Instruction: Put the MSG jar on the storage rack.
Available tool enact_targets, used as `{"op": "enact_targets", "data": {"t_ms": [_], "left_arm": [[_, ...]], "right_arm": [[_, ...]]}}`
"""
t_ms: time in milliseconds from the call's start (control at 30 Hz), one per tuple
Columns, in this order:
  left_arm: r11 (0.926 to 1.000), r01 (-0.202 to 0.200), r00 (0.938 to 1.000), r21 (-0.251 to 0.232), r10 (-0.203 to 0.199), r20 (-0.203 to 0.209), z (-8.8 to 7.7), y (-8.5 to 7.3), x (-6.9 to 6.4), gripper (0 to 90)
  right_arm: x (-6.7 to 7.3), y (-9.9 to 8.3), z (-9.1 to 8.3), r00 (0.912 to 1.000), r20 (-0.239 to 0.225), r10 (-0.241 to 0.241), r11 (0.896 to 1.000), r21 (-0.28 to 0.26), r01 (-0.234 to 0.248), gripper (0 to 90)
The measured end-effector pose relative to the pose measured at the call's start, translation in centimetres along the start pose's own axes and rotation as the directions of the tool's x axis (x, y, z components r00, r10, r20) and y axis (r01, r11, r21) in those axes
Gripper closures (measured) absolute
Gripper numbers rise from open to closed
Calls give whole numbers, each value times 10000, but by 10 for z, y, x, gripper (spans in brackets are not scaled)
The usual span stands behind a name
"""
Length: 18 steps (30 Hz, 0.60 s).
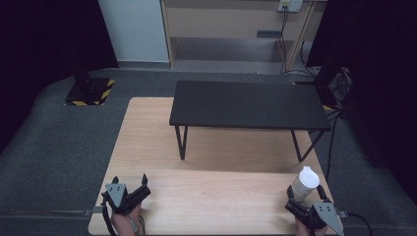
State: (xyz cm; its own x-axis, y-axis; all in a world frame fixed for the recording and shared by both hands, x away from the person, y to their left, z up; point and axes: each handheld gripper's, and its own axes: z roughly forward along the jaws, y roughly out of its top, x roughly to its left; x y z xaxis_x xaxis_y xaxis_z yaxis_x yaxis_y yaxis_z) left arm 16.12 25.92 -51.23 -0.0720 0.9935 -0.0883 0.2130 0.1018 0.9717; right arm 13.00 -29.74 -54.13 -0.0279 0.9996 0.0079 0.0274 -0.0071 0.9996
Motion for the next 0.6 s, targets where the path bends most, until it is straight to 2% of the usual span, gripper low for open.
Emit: {"op": "enact_targets", "data": {"t_ms": [333,433,533,600], "left_arm": [[10000,4,10000,-36,-4,22,0,0,0,0],[10000,30,10000,-30,-30,12,0,0,0,0],[10000,16,10000,-16,-16,1,0,0,0,0],[10000,-19,10000,-7,19,-1,0,0,0,0]], "right_arm": [[2,0,-2,10000,4,-92,10000,-37,92,6],[11,-1,-4,9990,346,-275,9996,-65,277,6],[21,1,-4,9963,502,-704,9975,42,702,6],[25,2,-3,9974,491,-518,9986,-19,519,6]]}}
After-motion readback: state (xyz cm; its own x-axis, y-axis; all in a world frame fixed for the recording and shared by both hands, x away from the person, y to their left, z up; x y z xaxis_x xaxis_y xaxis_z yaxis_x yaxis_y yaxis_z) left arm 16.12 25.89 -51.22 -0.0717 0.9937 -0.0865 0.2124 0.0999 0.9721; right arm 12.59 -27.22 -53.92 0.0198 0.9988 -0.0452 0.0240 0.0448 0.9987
